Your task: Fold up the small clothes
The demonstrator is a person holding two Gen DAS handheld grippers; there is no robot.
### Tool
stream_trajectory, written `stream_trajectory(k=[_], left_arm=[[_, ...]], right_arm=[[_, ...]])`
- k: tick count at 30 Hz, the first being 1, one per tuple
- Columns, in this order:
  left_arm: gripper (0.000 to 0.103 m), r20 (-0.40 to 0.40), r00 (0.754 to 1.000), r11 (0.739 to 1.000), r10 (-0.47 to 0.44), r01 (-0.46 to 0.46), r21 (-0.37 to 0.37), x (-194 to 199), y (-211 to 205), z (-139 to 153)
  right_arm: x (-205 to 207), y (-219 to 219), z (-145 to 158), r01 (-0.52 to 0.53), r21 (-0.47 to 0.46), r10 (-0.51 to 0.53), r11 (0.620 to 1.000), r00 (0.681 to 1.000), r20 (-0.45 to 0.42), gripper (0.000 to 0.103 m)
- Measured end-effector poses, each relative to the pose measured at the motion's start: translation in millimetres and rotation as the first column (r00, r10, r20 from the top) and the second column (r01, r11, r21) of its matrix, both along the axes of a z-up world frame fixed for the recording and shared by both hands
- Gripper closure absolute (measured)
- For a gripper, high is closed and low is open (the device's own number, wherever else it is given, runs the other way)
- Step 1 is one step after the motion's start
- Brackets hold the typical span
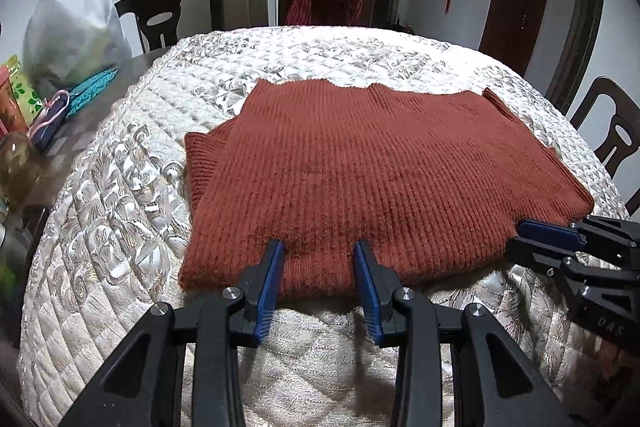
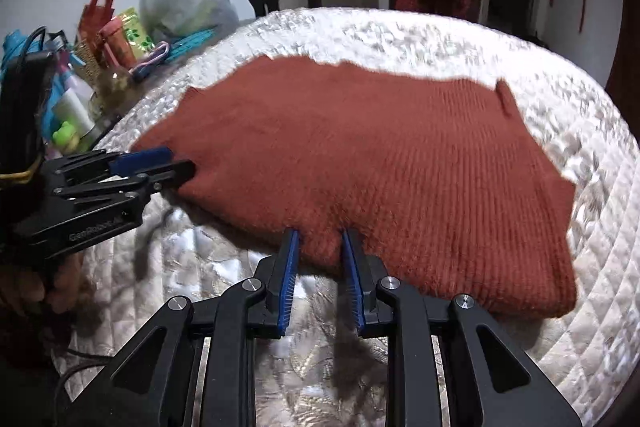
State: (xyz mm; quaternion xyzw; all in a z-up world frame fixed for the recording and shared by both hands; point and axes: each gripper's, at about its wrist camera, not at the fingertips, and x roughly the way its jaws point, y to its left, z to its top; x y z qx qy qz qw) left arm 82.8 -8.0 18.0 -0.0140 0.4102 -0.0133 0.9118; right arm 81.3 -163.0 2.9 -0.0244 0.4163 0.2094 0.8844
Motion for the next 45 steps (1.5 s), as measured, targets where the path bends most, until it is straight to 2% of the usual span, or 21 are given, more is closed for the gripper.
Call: stream_trajectory(k=[4, 9, 16, 20, 40, 45], left_arm=[[0.064, 0.002, 1.000, 1.000, -0.004, 0.004, -0.013, -2.4, 2.0, 3.1], [0.064, 0.026, 0.999, 1.000, 0.025, -0.024, -0.008, -6.0, 12.0, 9.9], [0.064, 0.020, 0.998, 0.998, 0.067, -0.066, -0.014, -6.7, 27.1, 6.9], [0.064, -0.002, 0.998, 0.997, 0.070, -0.070, -0.017, -6.2, 26.8, -0.3], [0.063, -0.007, 0.998, 0.998, 0.062, -0.062, -0.013, -8.4, 26.4, -3.4], [0.063, -0.013, 0.998, 0.997, 0.064, -0.065, -0.051, -19.1, 34.6, -0.1]], right_arm=[[-7.8, -8.1, 9.7, 0.012, 0.006, -0.012, 1.000, 1.000, 0.024, 0.081], [-12.5, -40.2, 21.0, 0.110, 0.018, -0.111, 0.994, 0.992, 0.054, 0.081], [-9.5, -81.0, 10.9, 0.244, 0.032, -0.244, 0.969, 0.970, 0.004, 0.081], [-10.7, -81.6, 9.5, 0.248, 0.037, -0.248, 0.968, 0.969, 0.004, 0.081], [-12.8, -88.7, 5.3, 0.240, 0.067, -0.240, 0.968, 0.971, -0.012, 0.081], [-24.0, -93.9, 9.3, 0.269, 0.090, -0.267, 0.959, 0.963, -0.034, 0.080]])
